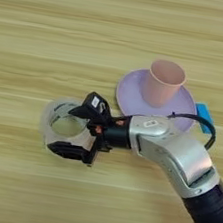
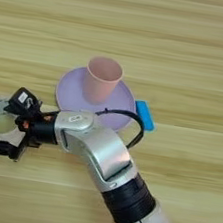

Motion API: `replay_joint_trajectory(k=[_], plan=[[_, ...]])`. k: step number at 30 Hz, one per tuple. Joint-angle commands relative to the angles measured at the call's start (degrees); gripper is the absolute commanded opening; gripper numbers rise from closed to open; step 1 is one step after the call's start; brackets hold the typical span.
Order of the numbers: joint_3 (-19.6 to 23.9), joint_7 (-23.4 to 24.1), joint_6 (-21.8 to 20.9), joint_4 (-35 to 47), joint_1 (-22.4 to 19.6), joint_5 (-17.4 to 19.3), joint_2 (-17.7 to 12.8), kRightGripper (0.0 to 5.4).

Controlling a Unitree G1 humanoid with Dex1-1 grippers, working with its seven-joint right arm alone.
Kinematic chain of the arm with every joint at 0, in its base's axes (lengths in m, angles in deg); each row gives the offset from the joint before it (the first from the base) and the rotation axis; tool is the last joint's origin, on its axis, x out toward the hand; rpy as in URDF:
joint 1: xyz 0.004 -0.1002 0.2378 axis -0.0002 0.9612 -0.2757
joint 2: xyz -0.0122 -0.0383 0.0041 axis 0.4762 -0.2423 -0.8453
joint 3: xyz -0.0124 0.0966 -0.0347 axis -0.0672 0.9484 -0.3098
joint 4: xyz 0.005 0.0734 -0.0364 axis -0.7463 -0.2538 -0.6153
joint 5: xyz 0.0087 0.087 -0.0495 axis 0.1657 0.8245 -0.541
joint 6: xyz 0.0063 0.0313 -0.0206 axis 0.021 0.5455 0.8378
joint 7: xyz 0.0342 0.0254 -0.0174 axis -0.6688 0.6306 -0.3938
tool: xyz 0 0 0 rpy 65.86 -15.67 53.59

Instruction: Move the objects on the table

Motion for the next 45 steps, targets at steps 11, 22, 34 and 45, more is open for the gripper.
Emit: replay_joint_trajectory(k=[11, 22, 34, 45], plan=[[-2.7, 7.3, -7.0, -11.9, -6.2, -13.5, 4.0, 5.34], [0.0, 9.9, -14.4, -22.9, -9.9, -17.8, 8.1, 5.34], [3.8, 12.1, -21.4, -33.0, -12.7, -20.1, 12.5, 5.34], [6.7, 8.5, -15.6, -26.6, -5.9, -16.2, 13.3, 5.34]])
